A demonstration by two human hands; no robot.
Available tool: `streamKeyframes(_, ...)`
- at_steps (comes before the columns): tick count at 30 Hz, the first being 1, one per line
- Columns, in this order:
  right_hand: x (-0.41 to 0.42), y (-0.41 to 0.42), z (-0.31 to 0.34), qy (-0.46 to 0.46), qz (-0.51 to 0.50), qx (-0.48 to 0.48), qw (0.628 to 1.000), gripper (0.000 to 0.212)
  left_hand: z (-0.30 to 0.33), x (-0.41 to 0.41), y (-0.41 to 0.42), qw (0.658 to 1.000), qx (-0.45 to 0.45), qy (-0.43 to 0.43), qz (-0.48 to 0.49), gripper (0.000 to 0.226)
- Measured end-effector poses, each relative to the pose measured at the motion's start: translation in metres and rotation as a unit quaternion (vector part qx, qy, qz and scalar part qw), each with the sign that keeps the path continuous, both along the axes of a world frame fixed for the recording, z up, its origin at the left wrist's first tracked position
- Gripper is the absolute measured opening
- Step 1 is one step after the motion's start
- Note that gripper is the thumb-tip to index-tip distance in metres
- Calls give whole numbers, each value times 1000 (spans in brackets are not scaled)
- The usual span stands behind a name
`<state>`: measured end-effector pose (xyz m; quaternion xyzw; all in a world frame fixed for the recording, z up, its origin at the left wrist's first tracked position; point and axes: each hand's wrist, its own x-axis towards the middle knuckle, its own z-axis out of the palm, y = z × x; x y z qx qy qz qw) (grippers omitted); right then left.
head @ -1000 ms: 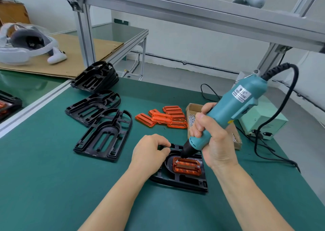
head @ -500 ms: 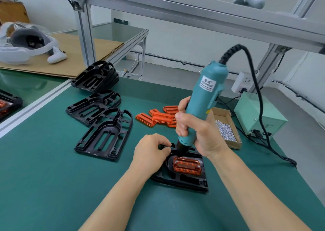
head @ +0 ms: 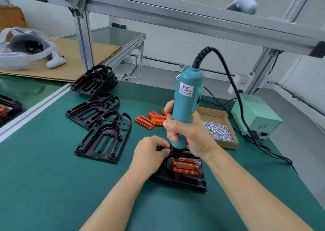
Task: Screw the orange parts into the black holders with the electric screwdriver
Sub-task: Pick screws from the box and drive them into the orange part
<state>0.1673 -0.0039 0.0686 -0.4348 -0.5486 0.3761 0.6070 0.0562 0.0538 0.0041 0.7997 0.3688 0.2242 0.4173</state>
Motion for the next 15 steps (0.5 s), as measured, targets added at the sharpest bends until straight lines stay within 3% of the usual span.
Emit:
streamKeyframes(6, 4, -4, -4, 36, -32, 22, 999, 24, -2, 0, 0, 1000, 4, 4, 7, 17)
streamKeyframes(15, 5, -8, -5, 13, -36, 38, 999, 17, -4, 0, 1, 1000, 4, -3, 8, 24)
